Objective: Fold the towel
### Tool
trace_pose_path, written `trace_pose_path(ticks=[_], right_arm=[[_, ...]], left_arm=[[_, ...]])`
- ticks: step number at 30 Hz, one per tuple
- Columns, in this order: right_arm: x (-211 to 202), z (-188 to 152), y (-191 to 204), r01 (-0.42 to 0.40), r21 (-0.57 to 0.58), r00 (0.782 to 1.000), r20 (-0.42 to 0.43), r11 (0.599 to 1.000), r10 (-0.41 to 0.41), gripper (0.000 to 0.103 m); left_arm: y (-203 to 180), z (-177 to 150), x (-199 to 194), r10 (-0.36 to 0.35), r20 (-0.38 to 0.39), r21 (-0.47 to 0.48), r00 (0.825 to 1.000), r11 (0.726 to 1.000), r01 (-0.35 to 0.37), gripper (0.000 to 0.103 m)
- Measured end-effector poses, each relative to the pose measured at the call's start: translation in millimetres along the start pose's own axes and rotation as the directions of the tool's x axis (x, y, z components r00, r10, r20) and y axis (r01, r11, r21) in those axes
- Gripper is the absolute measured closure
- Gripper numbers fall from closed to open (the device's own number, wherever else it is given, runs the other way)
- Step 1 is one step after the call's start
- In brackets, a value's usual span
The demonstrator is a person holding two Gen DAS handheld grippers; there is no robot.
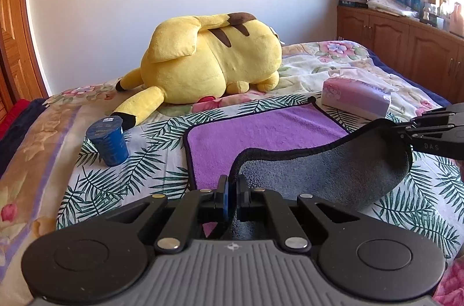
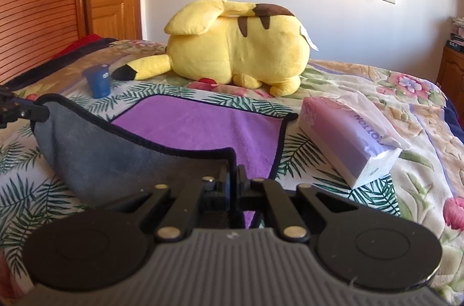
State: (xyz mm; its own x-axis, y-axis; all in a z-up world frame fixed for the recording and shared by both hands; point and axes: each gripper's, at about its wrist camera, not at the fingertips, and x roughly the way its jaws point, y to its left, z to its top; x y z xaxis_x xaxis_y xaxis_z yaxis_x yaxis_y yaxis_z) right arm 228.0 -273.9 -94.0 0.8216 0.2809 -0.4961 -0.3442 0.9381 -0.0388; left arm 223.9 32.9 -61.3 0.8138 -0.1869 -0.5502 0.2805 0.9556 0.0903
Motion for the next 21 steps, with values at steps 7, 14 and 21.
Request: trace_pose_path(ticks=[7,14,21], right_arm=[[5.9,1.4,-0.9,0.01,-0.003,1.0,0.007,1.0,-0.01,0.099],[9.1,8.7,-2.4,0.015,-0.009,0.999,0.03,1.0,-0.015,0.099],[10.8,18.1,-4.2,0.019,-0.022,0.998,0.065,1.0,-0.018,0.099]], left_arm=[[3.8,1.9,8.3,0.001,-0.005,0.012,1.0,1.0,-0.001,0.103],[7.7,8.1,16.1,-0.011,-0.002,0.003,1.0,1.0,0.011,0.103],[11.2,17.8,22.9,-0.021,0.016,-0.001,1.0,1.0,0.021,0.103]])
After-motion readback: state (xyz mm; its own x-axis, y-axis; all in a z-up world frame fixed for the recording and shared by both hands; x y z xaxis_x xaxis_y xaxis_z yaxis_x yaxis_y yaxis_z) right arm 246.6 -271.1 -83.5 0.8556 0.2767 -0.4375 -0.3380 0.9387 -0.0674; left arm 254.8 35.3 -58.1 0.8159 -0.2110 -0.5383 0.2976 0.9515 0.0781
